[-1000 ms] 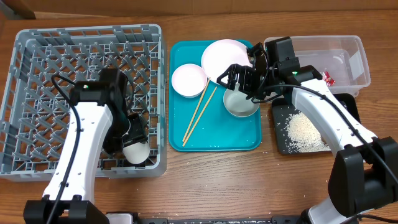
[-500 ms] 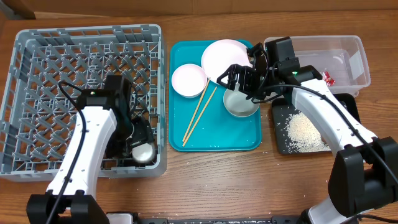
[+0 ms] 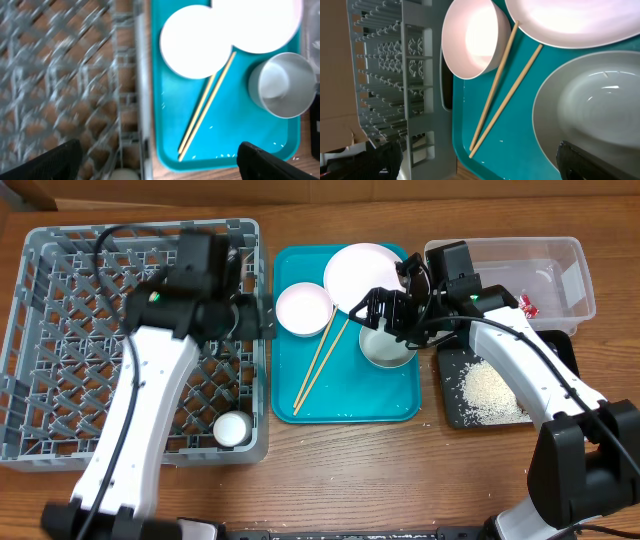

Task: Sort waste into correct bins and load items into the dishwasher
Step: 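Grasp the pink-white bowl on the teal tray with left gripper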

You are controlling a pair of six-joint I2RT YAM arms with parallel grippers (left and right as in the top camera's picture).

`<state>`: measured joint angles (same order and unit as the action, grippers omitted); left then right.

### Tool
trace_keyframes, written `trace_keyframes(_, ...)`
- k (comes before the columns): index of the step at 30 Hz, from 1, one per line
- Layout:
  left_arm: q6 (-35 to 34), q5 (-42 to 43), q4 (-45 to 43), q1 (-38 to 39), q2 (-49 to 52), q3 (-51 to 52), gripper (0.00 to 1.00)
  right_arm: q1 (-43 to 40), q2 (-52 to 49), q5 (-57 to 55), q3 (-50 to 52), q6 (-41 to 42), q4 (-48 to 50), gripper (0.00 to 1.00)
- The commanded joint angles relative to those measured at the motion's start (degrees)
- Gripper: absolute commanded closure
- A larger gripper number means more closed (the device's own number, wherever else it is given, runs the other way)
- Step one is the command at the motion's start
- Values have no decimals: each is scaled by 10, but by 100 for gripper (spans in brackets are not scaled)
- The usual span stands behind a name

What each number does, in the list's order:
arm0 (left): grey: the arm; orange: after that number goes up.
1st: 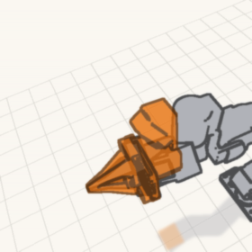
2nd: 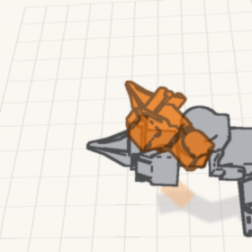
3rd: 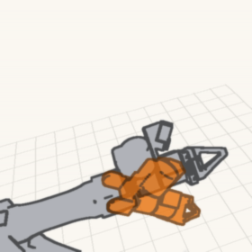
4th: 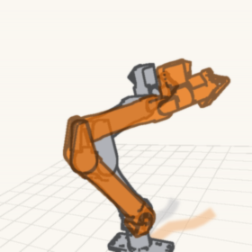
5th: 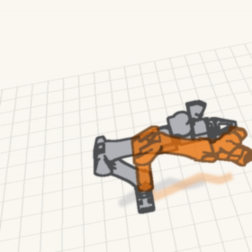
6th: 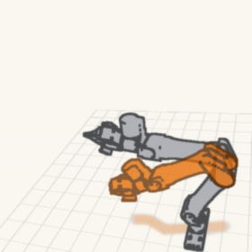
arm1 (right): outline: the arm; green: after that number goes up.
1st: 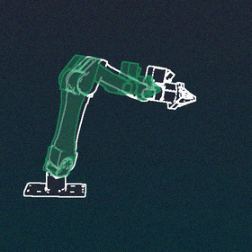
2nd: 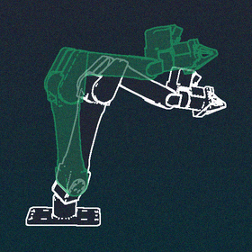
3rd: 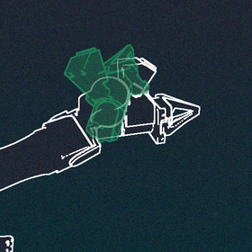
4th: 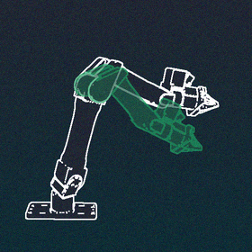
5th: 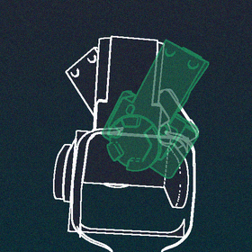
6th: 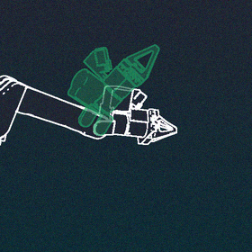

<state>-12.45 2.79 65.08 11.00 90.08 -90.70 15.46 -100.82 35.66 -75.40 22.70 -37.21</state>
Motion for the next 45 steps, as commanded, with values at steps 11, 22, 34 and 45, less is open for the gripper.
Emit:
trace_keyframes(11, 277, 24, 7, 34, 398, -374, 0, 2, -2, -40, -3, -7, -66, 0)
trace_keyframes(22, 349, -9, -30, 59, 474, -373, 14, 2, -2, -52, -3, -7, -73, 0)
trace_keyframes(34, 347, -13, -19, 55, 493, -362, 54, 2, -2, -61, -3, -7, -72, 0)
trace_keyframes(45, 348, -19, -57, 54, 493, -313, 56, 2, -2, -61, -3, -7, -71, 0)
